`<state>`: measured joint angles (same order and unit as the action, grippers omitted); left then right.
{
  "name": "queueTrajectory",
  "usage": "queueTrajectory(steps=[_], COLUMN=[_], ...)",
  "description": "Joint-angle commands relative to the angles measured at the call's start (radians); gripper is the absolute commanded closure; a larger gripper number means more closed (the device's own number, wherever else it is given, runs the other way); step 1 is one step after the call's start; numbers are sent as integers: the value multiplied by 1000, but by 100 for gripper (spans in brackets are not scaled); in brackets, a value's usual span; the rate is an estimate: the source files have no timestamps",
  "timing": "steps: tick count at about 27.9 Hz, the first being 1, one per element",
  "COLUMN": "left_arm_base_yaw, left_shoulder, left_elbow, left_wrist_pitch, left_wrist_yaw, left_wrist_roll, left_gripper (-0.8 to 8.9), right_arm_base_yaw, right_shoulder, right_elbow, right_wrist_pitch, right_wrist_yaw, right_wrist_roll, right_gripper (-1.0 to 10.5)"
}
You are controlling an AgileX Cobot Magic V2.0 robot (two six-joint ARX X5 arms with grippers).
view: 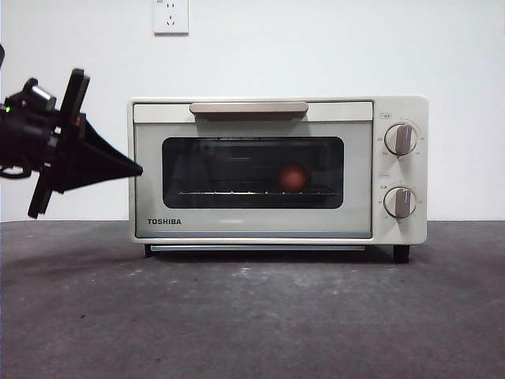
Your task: Eggoven
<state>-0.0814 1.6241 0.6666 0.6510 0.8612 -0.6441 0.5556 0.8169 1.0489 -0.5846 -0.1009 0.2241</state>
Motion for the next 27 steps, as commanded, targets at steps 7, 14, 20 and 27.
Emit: queueTrajectory(steps=[7,14,20,27], left_arm_base_yaw=[-60,-133,-183,-197], left_shoulder=[-292,-597,-804,-915], left_elbow=[13,19,59,66], left_wrist_pitch=[-272,-628,-854,-995], left_wrist_yaw=[-111,-325,-467,-497], left_wrist_roll=[136,276,343,346], left_gripper=[808,808,808,808], right_arm_base_yaw=[8,9,43,76], right_shoulder=[13,32,31,22], right_elbow=[11,11,-51,-265], right_wrist_pitch=[-10,-53,16,240], right_wrist_yaw=[4,-30,-41,-82], right_wrist_roll=[-5,-8,-8,2], right_gripper=[633,669,721,945])
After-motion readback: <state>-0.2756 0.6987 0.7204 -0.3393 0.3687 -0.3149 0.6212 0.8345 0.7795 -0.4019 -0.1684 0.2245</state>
